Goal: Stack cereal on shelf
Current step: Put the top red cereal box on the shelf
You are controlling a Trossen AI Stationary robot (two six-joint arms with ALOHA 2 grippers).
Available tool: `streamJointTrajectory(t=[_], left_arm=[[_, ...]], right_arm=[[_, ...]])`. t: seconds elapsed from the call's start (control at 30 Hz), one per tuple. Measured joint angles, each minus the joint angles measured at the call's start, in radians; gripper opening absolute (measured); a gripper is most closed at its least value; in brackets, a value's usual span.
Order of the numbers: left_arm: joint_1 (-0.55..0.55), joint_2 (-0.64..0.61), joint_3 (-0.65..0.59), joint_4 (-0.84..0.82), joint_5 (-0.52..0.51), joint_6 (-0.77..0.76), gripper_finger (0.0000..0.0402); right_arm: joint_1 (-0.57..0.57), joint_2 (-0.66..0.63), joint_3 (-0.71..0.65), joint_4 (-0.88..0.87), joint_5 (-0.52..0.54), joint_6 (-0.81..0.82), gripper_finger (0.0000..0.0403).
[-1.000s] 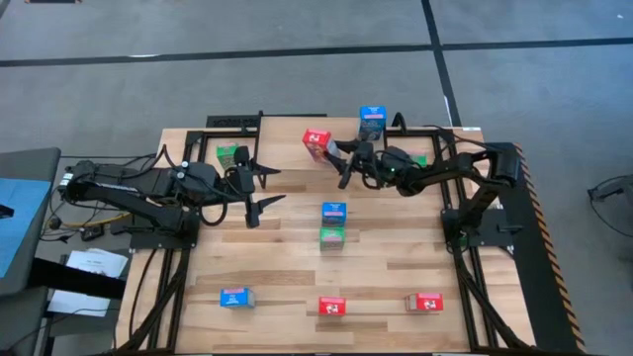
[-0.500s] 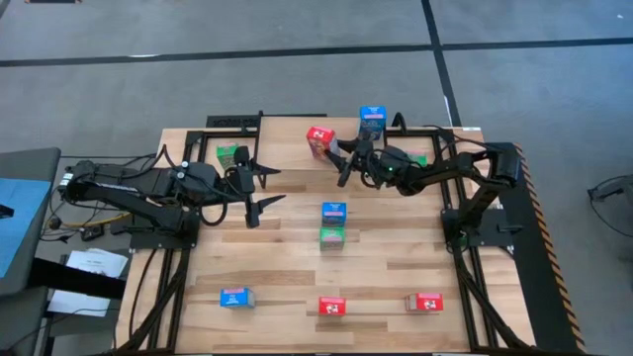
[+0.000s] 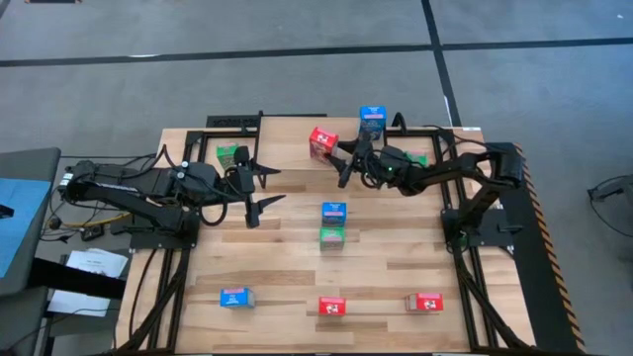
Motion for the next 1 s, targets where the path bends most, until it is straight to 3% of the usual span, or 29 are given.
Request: streamJointTrajectory(t=[0.4,1.0], left_arm=[[0.000,0.000,0.000,0.000,0.003,-0.023,0.0275],[0.000,0.000,0.000,0.001,0.007,-0.026,0.0275]], right_arm=[[0.029,-0.120,0.000,-0.195,0.076,-0.004,0.0255],[0.091,-0.304,0.000,-0.507,0.081,0.086,0.0255]])
